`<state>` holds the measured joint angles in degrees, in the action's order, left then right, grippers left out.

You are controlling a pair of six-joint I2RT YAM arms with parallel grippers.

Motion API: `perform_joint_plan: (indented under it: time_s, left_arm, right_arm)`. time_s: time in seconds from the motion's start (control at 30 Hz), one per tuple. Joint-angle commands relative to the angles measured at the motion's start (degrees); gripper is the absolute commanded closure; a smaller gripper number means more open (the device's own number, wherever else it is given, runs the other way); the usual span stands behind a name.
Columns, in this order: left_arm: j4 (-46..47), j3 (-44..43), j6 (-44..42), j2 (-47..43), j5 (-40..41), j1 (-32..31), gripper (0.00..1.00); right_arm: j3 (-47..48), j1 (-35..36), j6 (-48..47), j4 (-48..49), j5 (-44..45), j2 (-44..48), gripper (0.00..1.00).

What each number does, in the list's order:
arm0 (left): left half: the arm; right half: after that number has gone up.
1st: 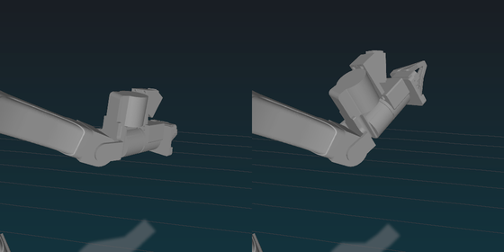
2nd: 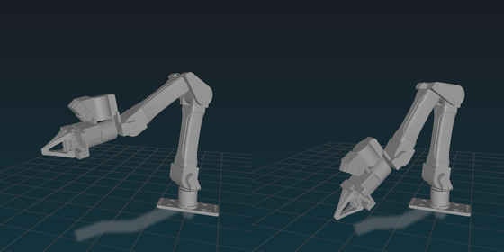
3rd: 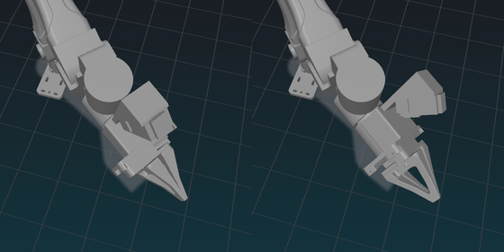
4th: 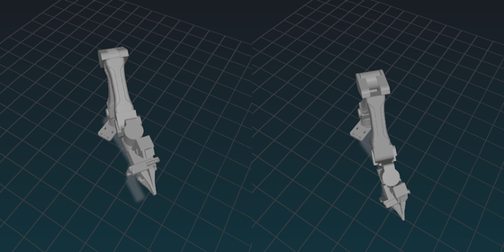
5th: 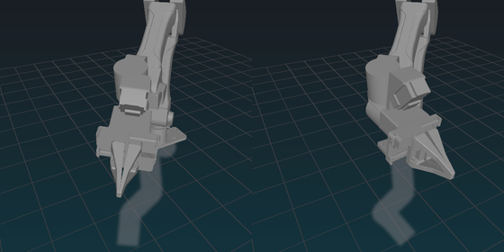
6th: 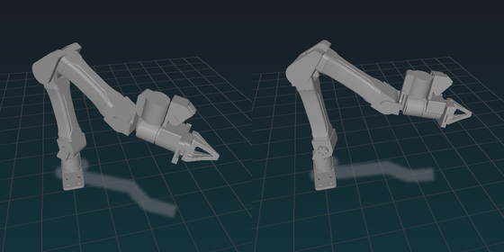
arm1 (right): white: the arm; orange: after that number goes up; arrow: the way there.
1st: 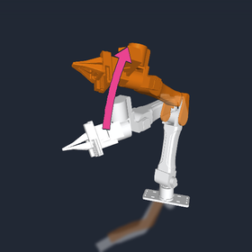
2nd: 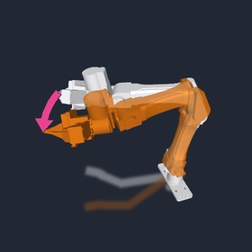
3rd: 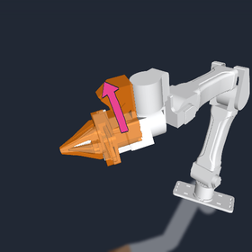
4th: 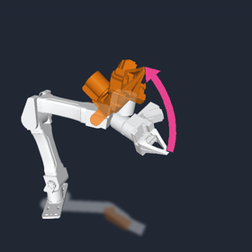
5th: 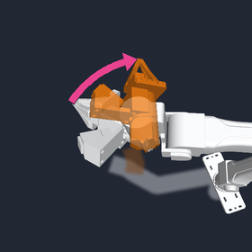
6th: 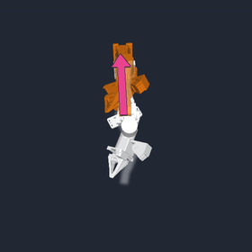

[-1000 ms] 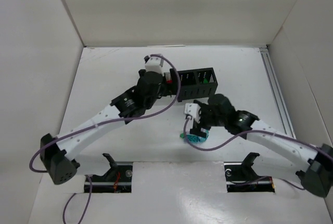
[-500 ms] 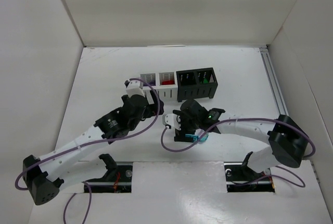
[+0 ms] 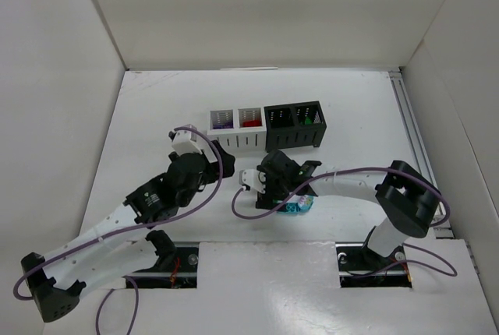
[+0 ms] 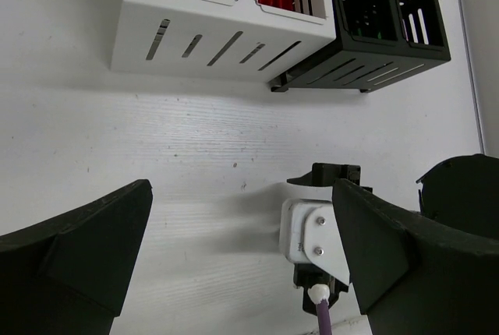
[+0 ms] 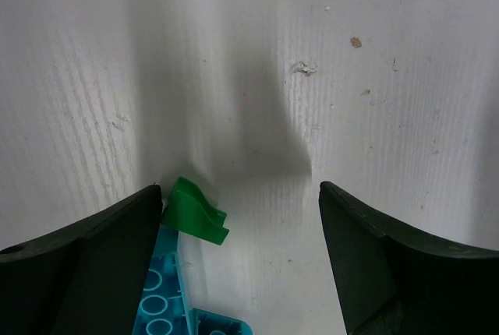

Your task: Sort the legos into containers by color

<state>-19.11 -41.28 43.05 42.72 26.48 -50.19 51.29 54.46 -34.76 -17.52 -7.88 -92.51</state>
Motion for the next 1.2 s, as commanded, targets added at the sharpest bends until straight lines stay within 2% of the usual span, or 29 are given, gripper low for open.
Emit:
perform_joint_plan:
  time_s: [0.0,0.13,0.17,0.2,0.27,0.37,0.47,0.57,0.6,0.8,1.03,1.17]
  left_arm:
    - [0.7,0.8,0.9,-1.5,1.3,-0.2,0.01]
    - [0.7,0.8,1.5,-2.1,1.3,-0.2,0.01]
    - [0.7,0.8,1.5,-2.1,1.8,-0.2,0.01]
    - [0.7,0.8,1.5,-2.1,1.8,-0.2,0.01]
    - [0.7,0.8,1.5,-1.5,1.8,-0.2,0.01]
    - [0.7,0.2,1.0,-1.0,1.8,-0.2,0.01]
    - [1.3,-0.4,0.5,0.1,1.8,-0.2,0.01]
    - [1.3,-0.9,0.5,0.6,1.8,-0.2,0.01]
    - [1.3,-0.9,0.5,0.6,1.8,-0.2,0.01]
    - [1.8,-0.9,0.5,1.1,1.8,-0.2,0.01]
    - [2.3,-0.9,-0.1,1.1,1.8,-0.2,0.01]
    - [2.3,-0.9,-0.1,1.1,1.8,-0.2,0.01]
  right_arm:
    - [0.7,0.3,2.1,0.2,3.7,-0.1,0.15]
    - [0.1,0.3,3.1,-0.3,3.7,-0.1,0.19]
    - [-0.5,0.3,3.7,-0.9,3.7,-0.1,0.26]
    - [-0.5,0.3,3.7,-0.9,3.7,-0.1,0.28]
    - [-1.6,0.3,4.3,-0.9,3.7,0.6,0.29]
    - [-2.2,0.3,4.8,-1.5,4.3,1.7,0.19]
    - [-2.8,0.3,5.3,-2.5,5.5,1.7,0.16]
    - [-4.0,0.3,5.9,-3.0,6.0,2.2,0.17]
    - [-4.0,0.3,5.9,-3.0,6.0,2.2,0.2]
    - [-4.0,0.3,7.5,-1.8,7.4,2.2,0.55]
    - [-3.4,0.3,7.5,2.1,6.3,5.1,0.74]
    - [-0.9,0.3,5.9,2.1,6.3,8.6,0.79]
